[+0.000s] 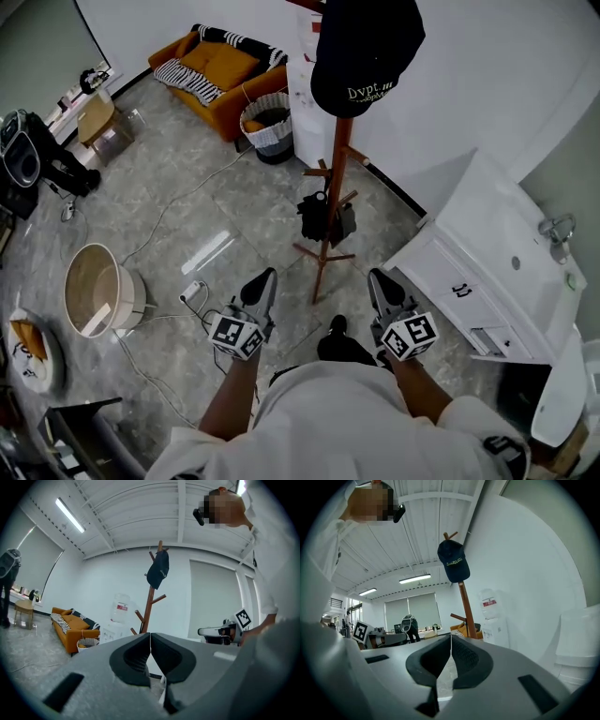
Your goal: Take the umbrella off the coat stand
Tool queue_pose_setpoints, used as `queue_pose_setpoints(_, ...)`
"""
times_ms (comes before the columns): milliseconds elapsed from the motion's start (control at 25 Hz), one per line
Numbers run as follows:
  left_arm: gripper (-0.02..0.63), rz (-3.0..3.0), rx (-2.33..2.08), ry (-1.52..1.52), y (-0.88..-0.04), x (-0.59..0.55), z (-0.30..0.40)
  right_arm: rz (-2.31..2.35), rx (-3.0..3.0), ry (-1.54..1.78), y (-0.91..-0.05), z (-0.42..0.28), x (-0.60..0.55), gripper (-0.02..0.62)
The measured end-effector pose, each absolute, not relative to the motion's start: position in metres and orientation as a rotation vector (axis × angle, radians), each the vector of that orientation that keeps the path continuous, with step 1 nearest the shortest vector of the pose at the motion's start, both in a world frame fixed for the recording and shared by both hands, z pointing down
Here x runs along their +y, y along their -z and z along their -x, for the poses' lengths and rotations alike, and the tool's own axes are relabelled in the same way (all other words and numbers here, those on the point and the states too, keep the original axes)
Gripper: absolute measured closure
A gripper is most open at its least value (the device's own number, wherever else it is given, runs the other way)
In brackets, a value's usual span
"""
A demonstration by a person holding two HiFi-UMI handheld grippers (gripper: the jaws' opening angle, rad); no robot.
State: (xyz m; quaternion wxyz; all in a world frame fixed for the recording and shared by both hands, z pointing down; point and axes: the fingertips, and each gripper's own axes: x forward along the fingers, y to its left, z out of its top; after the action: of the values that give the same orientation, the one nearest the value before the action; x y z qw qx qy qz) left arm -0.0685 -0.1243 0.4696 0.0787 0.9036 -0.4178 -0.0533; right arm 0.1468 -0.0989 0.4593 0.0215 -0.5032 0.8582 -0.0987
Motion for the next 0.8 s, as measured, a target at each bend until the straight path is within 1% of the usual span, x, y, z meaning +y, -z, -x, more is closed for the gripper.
queue_pose_setpoints(440,0.591,-2.664,-1.335,0.085,-0.477,-0.225,0.039,1.447,2.681,0.310,-0.456,-0.181,-0.220,0.577)
queue_pose_setpoints(800,0.586,-2.734,-1.165,-0.062,-0.504,-0.278,0.011,1.473,2.673,0.335,-0.464,-0.191,-0.259,0.577)
